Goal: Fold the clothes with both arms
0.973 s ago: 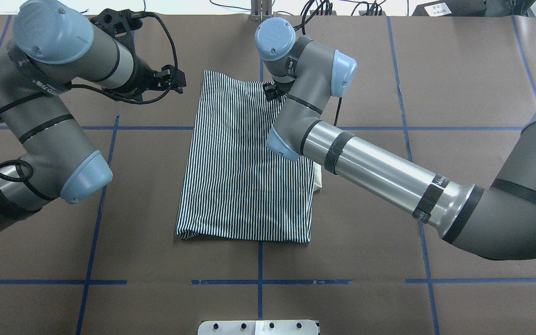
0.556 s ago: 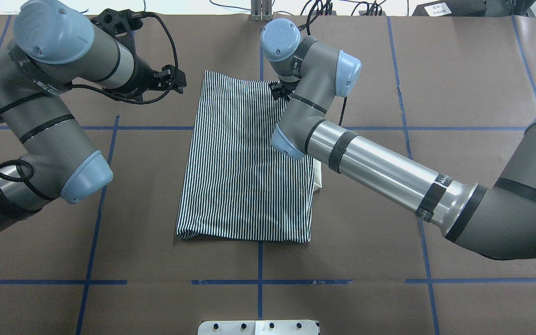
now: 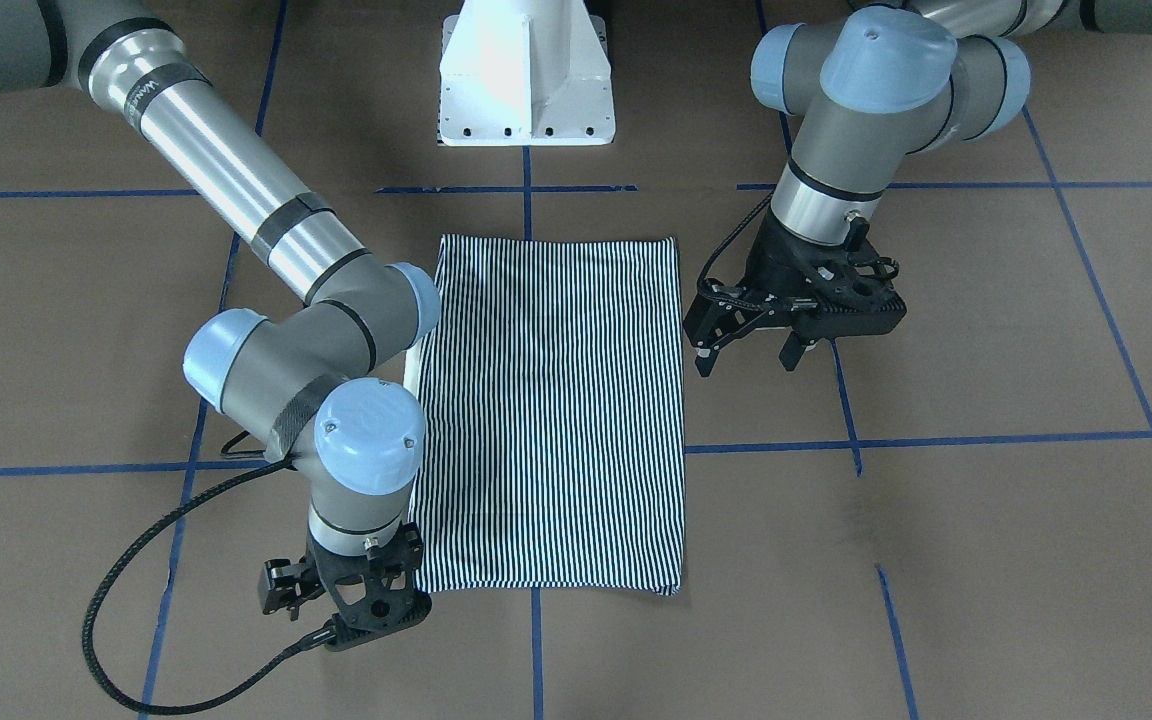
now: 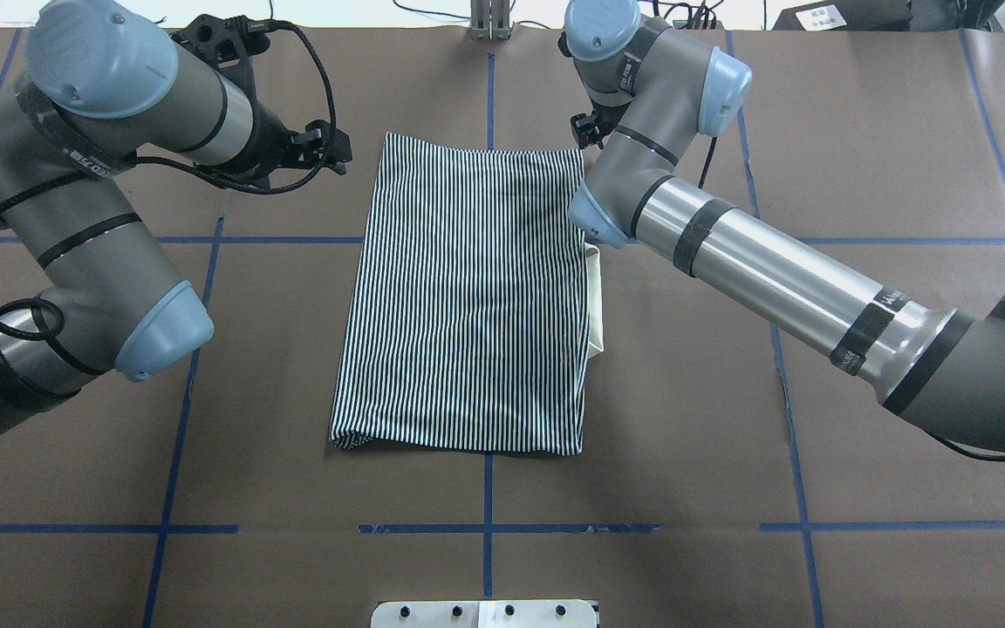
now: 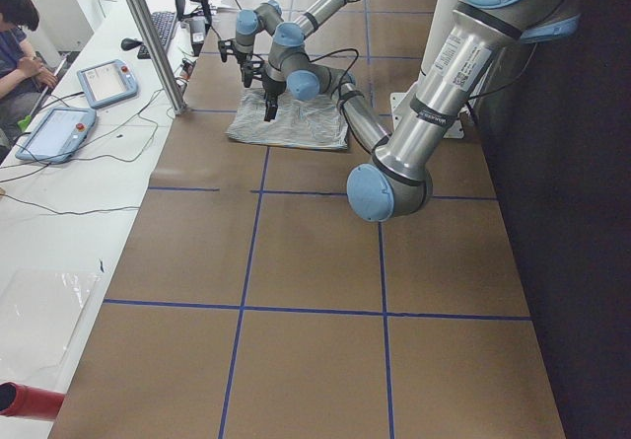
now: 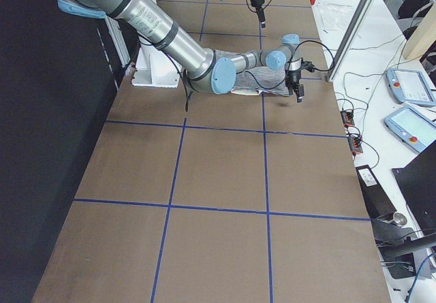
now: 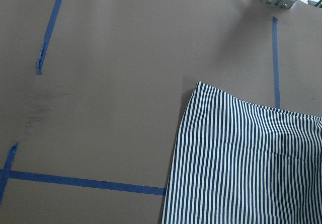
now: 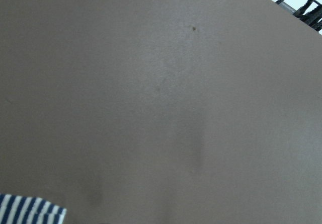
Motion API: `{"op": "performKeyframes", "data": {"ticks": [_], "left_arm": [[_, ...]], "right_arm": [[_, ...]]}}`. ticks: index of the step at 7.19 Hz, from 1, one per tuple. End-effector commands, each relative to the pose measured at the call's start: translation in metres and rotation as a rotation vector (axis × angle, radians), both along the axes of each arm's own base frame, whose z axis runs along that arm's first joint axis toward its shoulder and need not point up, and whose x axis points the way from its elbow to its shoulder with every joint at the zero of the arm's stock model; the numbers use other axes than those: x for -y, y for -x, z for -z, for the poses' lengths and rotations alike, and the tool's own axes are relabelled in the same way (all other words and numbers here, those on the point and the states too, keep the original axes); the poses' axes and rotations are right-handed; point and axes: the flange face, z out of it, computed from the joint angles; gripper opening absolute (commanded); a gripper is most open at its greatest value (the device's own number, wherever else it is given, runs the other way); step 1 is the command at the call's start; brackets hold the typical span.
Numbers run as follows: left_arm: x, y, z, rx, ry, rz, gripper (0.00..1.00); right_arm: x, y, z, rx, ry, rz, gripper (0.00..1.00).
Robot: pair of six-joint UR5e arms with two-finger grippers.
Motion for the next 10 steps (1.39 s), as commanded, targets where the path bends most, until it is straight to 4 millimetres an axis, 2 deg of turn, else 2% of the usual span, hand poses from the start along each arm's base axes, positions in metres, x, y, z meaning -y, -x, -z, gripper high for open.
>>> {"op": "performKeyframes", "data": {"ticks": [1,2,3,4,5,6,7,8,9,10], "left_arm": [[-0.001,0.001,-0.002,-0.001,0.000,0.000,1.00],[-0.005,0.001,0.000,-0.009,-0.001,-0.005,1.00],[-0.024,0.005,-0.020,-0.029,0.054,-0.049,1.00],[-0.055,0.025,-0.021,-0.107,0.149,-0.059,1.00],[-0.077,0.017,-0.018,-0.154,0.254,-0.016,1.00],[-0.107,-0.016,-0.015,-0.177,0.354,0.028,1.00],[-0.149,-0.068,-0.020,-0.160,0.402,0.096,1.00],[-0.192,-0.111,-0.029,-0.136,0.436,0.155,1.00],[-0.214,-0.128,-0.047,-0.092,0.482,0.202,0.99],[-0.226,-0.138,-0.056,-0.055,0.495,0.232,0.97]], "right_arm": [[-0.003,-0.014,0.038,0.103,0.004,0.041,1.00],[-0.020,-0.020,0.061,0.145,0.053,0.075,1.00],[-0.050,-0.034,0.087,0.205,0.152,0.050,1.00],[-0.082,-0.050,0.090,0.309,0.249,0.029,1.00],[-0.111,-0.064,0.082,0.353,0.276,-0.014,1.00],[-0.147,-0.068,0.073,0.389,0.324,-0.060,1.00],[-0.179,-0.071,0.071,0.423,0.364,-0.094,1.00],[-0.197,-0.071,0.076,0.449,0.394,-0.121,1.00],[-0.206,-0.067,0.077,0.456,0.414,-0.136,1.00],[-0.210,-0.062,0.076,0.454,0.422,-0.139,1.00]]}}
